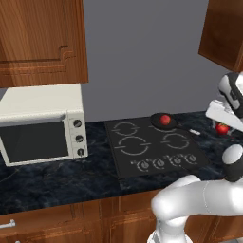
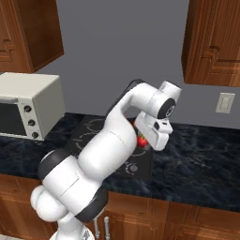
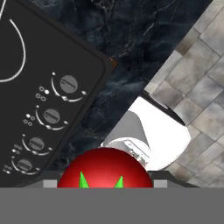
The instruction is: Place the pan on the rear right burner on the stove. Then place the tomato and the onion in the pan and turn on the rear right burner.
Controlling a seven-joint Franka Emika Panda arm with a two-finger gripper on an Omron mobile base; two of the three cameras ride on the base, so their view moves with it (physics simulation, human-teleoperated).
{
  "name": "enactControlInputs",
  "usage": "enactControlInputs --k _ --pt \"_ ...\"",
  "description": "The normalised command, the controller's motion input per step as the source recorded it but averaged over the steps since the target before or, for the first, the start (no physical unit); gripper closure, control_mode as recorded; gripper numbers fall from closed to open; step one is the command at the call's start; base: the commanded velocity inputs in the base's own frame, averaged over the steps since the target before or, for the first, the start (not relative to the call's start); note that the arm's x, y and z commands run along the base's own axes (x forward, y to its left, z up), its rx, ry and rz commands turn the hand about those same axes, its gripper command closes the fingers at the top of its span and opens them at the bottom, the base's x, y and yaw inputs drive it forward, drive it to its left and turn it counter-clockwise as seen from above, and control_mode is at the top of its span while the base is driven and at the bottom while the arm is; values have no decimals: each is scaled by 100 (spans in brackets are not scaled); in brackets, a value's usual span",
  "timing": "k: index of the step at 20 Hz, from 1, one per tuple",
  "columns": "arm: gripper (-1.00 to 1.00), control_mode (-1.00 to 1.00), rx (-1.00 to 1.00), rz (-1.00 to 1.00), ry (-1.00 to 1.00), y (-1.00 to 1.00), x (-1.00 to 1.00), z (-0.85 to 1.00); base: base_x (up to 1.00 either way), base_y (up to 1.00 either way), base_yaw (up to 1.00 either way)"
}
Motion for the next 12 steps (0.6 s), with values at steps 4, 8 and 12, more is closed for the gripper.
enactControlInputs --k 4,8,12 --pt "100 -100 -4 0 -13 34 32 9 0 0 0" --pt "100 -100 -1 0 -7 34 45 0 0 0 0" --pt "100 -100 0 1 -1 29 67 0 0 0 0"
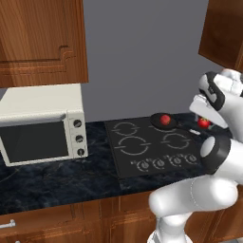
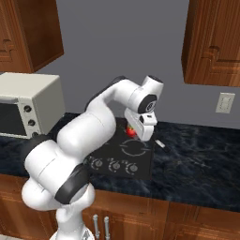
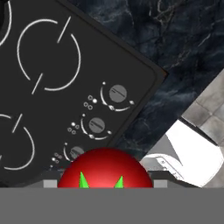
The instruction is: Place the pan on the rear right burner on the stove. Then place the tomato and the onion in the pan and turn on the rear right burner.
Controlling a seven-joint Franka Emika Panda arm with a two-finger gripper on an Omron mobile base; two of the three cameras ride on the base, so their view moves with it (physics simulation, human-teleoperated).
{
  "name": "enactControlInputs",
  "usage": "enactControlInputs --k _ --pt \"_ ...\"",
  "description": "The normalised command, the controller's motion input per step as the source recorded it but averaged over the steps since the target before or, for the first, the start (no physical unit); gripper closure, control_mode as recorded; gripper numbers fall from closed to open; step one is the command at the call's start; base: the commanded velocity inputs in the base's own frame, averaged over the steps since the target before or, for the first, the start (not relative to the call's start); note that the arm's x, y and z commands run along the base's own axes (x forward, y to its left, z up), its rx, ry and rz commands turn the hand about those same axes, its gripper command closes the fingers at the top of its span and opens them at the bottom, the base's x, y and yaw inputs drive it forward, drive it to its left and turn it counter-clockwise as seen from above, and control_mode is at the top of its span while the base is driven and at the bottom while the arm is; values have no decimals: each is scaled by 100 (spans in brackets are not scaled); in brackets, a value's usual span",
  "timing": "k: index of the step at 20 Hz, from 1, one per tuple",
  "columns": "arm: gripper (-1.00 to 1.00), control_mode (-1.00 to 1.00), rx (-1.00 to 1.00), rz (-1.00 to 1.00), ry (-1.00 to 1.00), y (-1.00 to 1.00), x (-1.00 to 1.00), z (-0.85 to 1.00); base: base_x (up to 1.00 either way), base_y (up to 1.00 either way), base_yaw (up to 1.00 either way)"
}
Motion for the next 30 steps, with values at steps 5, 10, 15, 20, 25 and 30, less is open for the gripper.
enactControlInputs --k 5,10,15,20,25,30 --pt "100 -100 0 3 0 19 83 0 0 0 0" --pt "100 -100 0 1 0 15 69 0 0 0 0" --pt "100 -100 -4 0 1 14 60 0 0 0 0" --pt "100 -100 -7 0 0 5 63 -11 0 0 0" --pt "100 -100 -6 0 0 0 62 -26 0 0 0" --pt "100 -100 -4 0 3 0 51 -39 0 0 0"
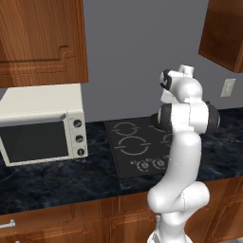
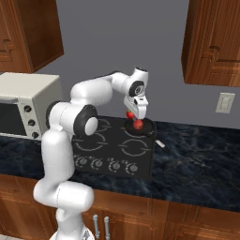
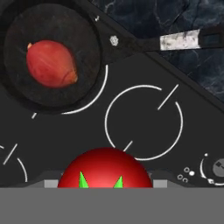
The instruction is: Place the pan on the rear right burner on the stove. Then place the tomato and the onion in the pan and turn on the rear right burner.
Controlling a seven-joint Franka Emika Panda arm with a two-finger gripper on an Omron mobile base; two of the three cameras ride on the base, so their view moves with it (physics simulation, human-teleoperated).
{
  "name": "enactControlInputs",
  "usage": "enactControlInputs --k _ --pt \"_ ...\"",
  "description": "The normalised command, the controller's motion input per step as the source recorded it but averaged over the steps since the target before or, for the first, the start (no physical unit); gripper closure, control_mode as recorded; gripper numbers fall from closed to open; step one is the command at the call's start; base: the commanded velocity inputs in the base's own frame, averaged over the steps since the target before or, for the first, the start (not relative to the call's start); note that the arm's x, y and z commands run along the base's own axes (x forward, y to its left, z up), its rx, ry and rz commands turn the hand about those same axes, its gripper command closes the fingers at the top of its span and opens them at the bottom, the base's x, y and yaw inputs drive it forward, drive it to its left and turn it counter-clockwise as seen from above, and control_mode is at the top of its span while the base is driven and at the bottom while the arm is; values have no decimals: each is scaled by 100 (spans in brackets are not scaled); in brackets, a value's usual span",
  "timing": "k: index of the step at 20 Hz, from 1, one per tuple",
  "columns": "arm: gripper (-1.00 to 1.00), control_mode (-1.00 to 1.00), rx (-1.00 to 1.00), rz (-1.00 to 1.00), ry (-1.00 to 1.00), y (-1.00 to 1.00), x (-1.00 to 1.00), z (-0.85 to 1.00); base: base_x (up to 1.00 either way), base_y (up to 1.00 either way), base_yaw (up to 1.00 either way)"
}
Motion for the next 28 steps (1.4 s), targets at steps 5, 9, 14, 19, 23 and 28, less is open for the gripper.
enactControlInputs --k 5,9,14,19,23,28 --pt "100 -100 -3 0 7 1 33 -38 0 0 0" --pt "100 -100 -3 0 7 1 33 -40 0 0 0" --pt "100 -100 -3 0 2 2 30 -28 0 0 0" --pt "100 -100 -3 0 0 7 26 -20 0 0 0" --pt "100 -100 -6 0 0 1 9 -23 0 0 0" --pt "100 -100 -7 0 0 0 0 -30 0 0 0"
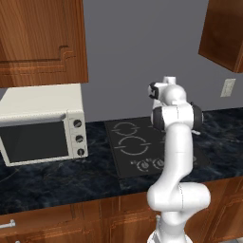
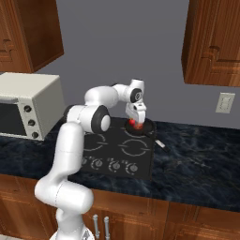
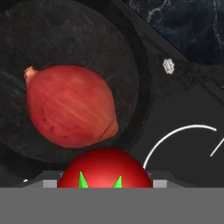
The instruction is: Place the pan on the rear right burner on the stove. Then place the tomato and the onion in the pan and turn on the rear right burner.
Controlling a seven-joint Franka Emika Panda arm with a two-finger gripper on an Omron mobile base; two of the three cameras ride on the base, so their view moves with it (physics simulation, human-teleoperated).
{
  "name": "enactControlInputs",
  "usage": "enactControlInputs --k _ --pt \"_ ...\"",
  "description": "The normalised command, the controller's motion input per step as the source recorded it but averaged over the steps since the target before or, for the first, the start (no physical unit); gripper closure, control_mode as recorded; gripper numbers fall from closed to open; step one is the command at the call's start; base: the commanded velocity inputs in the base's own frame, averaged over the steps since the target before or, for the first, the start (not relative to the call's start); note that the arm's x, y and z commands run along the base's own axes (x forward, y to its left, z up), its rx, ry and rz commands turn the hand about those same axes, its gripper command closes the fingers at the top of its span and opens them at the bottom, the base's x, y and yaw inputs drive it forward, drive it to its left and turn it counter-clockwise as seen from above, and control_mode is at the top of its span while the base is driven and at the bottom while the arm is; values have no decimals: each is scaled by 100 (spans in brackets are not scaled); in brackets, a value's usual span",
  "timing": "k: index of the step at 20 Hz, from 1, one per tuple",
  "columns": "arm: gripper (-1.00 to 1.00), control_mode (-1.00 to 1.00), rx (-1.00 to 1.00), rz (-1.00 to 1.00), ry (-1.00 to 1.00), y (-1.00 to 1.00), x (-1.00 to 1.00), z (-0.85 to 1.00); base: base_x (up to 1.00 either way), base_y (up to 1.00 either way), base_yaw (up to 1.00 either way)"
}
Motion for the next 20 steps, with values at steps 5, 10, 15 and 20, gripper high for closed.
enactControlInputs --k 5,10,15,20 --pt "100 -100 -4 0 0 1 11 -28 0 0 0" --pt "100 -100 -2 1 0 4 16 -25 0 0 0" --pt "100 -100 -3 0 0 1 7 -25 0 0 0" --pt "-100 -100 -6 0 0 0 1 -25 0 0 0"
